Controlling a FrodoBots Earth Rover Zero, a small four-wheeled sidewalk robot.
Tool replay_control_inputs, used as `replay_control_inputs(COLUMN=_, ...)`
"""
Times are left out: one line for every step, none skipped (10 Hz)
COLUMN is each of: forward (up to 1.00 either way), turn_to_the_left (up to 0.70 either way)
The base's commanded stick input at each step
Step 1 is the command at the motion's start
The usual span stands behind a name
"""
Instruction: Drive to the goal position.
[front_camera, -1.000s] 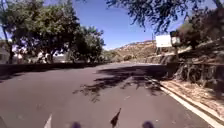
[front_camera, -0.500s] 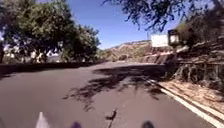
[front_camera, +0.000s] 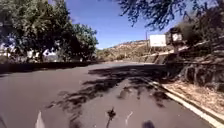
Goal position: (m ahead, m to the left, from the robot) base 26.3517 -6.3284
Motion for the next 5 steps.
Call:
replay_control_inputs(forward=0.70, turn_to_the_left=0.00)
replay_control_inputs(forward=0.70, turn_to_the_left=0.00)
replay_control_inputs(forward=0.70, turn_to_the_left=0.00)
replay_control_inputs(forward=0.70, turn_to_the_left=0.00)
replay_control_inputs(forward=0.70, turn_to_the_left=0.00)
